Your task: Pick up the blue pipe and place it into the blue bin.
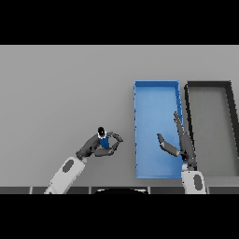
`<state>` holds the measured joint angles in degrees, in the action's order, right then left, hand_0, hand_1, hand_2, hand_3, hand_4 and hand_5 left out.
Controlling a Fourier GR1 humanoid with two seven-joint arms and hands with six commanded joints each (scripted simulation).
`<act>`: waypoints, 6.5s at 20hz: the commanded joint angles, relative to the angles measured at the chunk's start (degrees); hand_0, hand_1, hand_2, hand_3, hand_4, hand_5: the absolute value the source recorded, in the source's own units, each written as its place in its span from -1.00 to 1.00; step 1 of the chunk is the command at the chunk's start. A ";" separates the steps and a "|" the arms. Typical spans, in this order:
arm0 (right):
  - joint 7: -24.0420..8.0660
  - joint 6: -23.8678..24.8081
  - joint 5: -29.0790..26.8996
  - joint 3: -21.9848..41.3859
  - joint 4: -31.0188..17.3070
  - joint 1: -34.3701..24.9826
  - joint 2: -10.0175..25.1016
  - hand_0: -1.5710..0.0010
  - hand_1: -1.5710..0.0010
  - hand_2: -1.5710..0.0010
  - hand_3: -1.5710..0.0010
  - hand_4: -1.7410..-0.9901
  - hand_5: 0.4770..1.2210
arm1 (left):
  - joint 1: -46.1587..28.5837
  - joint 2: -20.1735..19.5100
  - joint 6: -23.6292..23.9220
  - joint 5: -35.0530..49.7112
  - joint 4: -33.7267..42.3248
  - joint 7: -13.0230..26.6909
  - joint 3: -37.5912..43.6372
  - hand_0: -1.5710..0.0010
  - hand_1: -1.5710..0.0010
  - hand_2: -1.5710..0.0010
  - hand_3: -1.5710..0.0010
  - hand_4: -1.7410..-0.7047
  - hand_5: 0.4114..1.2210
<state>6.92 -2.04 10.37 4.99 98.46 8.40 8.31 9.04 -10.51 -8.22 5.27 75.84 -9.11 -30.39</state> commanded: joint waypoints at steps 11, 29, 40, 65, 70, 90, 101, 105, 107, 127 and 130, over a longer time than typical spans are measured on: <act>-2.32 -0.95 -1.59 -0.38 -0.65 -1.75 -0.14 1.00 1.00 1.00 1.00 0.39 -0.59 | -0.20 1.89 1.86 -3.50 5.19 -2.32 -0.47 -0.87 -0.89 -0.90 -0.90 -0.49 0.92; 0.78 8.72 8.22 3.42 7.57 10.68 -5.85 1.00 1.00 1.00 1.00 0.61 -0.55 | 2.91 5.49 -2.70 -3.67 16.98 5.01 0.99 -1.00 -1.00 -1.00 -1.00 -0.47 1.00; -7.90 -0.44 0.98 10.71 24.21 21.50 -8.09 1.00 0.97 0.85 1.00 0.38 -0.67 | 2.65 7.26 -5.83 -5.90 16.86 5.76 2.19 -1.00 -1.00 -1.00 -1.00 -0.47 1.00; -41.87 -16.47 -7.45 17.69 17.11 -30.11 -7.72 0.91 0.86 0.79 0.94 0.43 -0.95 | 1.69 10.74 -11.99 -10.05 16.95 7.93 6.61 -1.00 -1.00 -1.00 -1.00 -0.47 1.00; -41.87 -16.93 -8.22 17.73 14.66 -32.91 -8.54 -0.12 -0.12 -0.16 0.03 -0.27 -0.89 | 1.28 11.14 -12.81 -10.13 16.77 9.20 6.62 -1.00 -1.00 -1.00 -1.00 -0.77 1.00; -37.05 -9.87 -6.02 22.25 12.35 -32.46 -10.35 -0.99 -0.99 -0.99 -0.98 -0.99 0.97 | 1.94 9.05 -14.65 -11.10 17.78 7.66 7.39 0.05 0.13 0.16 0.24 -0.11 1.00; -36.90 -10.17 -4.62 21.70 12.54 -31.77 -12.51 -1.00 -1.00 -1.00 -1.00 -1.00 1.00 | 1.49 9.28 -14.80 -12.35 17.03 13.76 8.64 0.92 0.92 0.93 0.93 0.52 -0.69; -38.99 -9.58 -9.46 18.94 14.15 -33.43 -15.22 -1.00 -1.00 -1.00 -1.00 -1.00 1.00 | 1.33 9.49 -14.01 -13.33 16.55 13.44 8.21 0.97 0.97 0.97 0.97 0.58 -0.83; -41.87 -7.55 -13.87 15.49 14.22 -36.28 -15.45 -1.00 -1.00 -1.00 -1.00 -1.00 1.00 | 0.41 9.16 -14.21 -13.87 16.69 12.99 7.45 0.98 0.98 0.98 0.98 0.60 -0.86; -41.86 14.96 -35.12 -4.63 8.51 -45.79 23.37 -1.00 -1.00 -1.00 -1.00 -1.00 1.00 | 1.61 8.21 -13.98 -14.11 16.39 14.53 8.13 1.00 1.00 1.00 1.00 0.68 -0.98; -41.87 16.59 -34.98 -3.71 11.42 -36.80 22.95 -1.00 -1.00 -1.00 -1.00 -1.00 1.00 | 1.16 7.89 -14.49 -13.85 16.99 14.17 7.78 1.00 1.00 1.00 1.00 0.69 -0.98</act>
<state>-34.94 14.44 -24.62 1.31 109.87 -28.29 31.25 10.18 -2.63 -22.68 -8.58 92.83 5.04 -22.59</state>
